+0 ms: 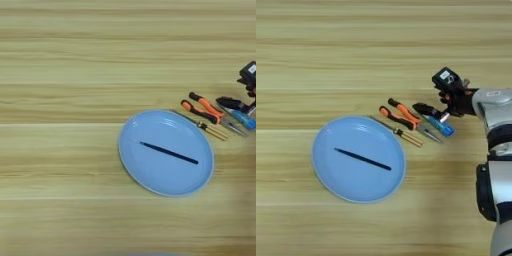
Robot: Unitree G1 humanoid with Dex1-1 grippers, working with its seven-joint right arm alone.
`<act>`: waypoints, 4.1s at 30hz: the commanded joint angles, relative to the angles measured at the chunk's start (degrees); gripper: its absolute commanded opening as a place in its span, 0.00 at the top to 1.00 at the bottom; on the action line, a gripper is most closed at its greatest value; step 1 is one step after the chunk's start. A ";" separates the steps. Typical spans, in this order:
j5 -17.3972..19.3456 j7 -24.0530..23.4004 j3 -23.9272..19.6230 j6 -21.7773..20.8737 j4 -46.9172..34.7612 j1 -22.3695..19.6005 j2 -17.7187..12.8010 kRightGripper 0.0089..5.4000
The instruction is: Move the objects on the table
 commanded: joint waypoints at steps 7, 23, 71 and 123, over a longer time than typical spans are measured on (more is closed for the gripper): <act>6.89 3.40 -3.53 7.32 -28.60 4.05 -2.67 0.00; 16.87 6.49 -6.68 24.25 -63.26 16.78 -2.65 0.00; 14.12 8.65 7.87 22.93 -64.24 28.77 -0.36 0.00; 5.36 10.16 16.02 12.19 -40.98 27.65 3.38 0.53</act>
